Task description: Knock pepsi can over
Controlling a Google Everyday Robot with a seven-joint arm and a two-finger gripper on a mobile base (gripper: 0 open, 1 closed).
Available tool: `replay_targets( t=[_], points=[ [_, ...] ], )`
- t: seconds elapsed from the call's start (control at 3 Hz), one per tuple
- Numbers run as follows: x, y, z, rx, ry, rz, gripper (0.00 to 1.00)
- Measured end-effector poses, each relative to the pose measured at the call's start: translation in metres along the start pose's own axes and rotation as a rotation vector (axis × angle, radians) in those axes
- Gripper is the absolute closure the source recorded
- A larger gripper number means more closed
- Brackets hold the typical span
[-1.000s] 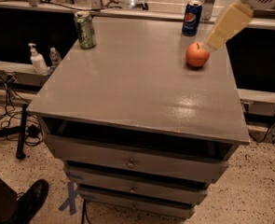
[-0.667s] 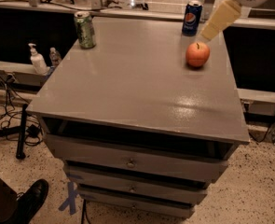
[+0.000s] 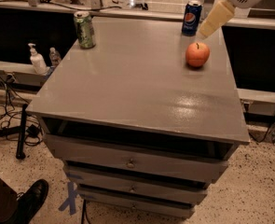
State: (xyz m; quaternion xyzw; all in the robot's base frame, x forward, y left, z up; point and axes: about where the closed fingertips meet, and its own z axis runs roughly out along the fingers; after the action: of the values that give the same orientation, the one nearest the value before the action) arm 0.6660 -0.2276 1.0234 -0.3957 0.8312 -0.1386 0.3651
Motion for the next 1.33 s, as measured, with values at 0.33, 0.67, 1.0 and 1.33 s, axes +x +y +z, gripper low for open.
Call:
replay_targets(
  t=[0.33, 0.67, 1.0, 1.33],
  points=[
    [0.000, 0.000, 0.002, -0.002, -0.001, 0.009, 0.00],
    [-0.007, -0.006, 0.024, -0.012, -0.023, 0.095, 0.00],
    [-0.023, -0.020, 0.060, -0.027, -0.056, 0.225, 0.00],
    [-0.035, -0.035, 0.097, -0.037, -0.079, 0.364, 0.00]
  ],
)
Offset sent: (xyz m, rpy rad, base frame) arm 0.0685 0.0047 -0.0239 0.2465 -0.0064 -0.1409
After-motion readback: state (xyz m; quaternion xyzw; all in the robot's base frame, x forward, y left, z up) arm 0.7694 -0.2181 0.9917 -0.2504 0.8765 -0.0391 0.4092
